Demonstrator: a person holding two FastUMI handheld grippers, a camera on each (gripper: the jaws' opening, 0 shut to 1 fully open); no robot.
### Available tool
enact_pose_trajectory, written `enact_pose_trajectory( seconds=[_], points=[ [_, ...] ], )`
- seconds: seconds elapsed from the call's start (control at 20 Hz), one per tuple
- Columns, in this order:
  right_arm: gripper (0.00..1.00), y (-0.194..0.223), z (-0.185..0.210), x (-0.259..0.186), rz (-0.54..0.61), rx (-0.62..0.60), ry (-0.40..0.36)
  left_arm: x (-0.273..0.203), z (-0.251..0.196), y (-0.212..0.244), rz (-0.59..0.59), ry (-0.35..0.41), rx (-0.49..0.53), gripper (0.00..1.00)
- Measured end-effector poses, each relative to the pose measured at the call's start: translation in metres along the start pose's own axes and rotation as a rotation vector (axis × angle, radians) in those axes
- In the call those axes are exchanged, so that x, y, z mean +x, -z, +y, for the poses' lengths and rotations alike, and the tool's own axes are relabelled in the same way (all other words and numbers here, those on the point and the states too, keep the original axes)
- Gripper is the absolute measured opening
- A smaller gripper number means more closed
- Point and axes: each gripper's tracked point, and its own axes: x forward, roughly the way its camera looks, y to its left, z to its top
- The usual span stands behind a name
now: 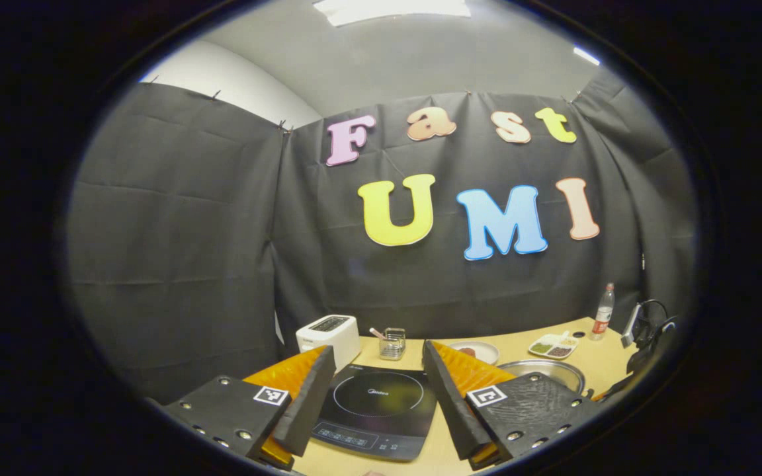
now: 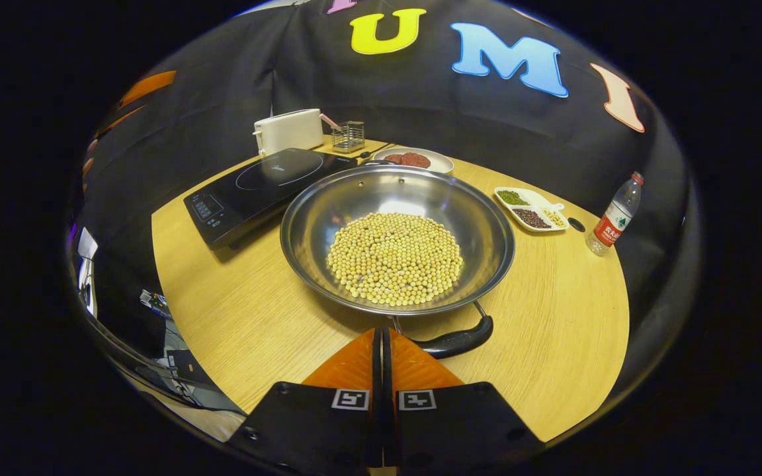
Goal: First push the handle of the pot to place it horizontally, then grasp the pot with both hands and set it on the induction cooktop.
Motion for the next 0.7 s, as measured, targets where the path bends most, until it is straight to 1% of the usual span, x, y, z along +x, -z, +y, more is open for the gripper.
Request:
enact_pose_trajectory(
  seconds=[0.3, 0.4, 0.45, 0.5, 0.55, 0.6, 0.65, 0.7],
  points=[
    [0.02, -0.004, -0.032, 0.001, -0.003, 0.043, 0.070, 0.001, -0.004, 0.003, 0.007, -0.003, -0.002, 0.82],
    [0.02, -0.007, -0.041, 0.003, -0.006, 0.061, 0.087, 0.002, -0.007, 0.005, 0.011, -0.001, -0.005, 0.82],
    [0.00, -0.006, -0.044, 0.005, -0.007, 0.069, 0.095, 0.002, -0.007, 0.006, 0.013, 0.000, -0.003, 0.82],
    [0.02, -0.006, -0.049, 0.005, -0.005, 0.076, 0.104, 0.003, -0.008, 0.006, 0.015, -0.001, -0.001, 0.82],
    [0.02, -0.006, -0.052, 0.007, -0.004, 0.080, 0.111, 0.003, -0.010, 0.007, 0.016, -0.001, 0.000, 0.82],
    [0.00, -0.007, -0.055, 0.008, -0.004, 0.083, 0.118, 0.004, -0.012, 0.007, 0.018, -0.001, 0.002, 0.82],
    [0.02, -0.007, -0.058, 0.010, -0.003, 0.086, 0.121, 0.004, -0.013, 0.008, 0.020, -0.003, 0.005, 0.82],
    [0.02, -0.007, -0.061, 0.011, -0.003, 0.091, 0.124, 0.005, -0.013, 0.008, 0.022, -0.004, 0.007, 0.82]
  ],
)
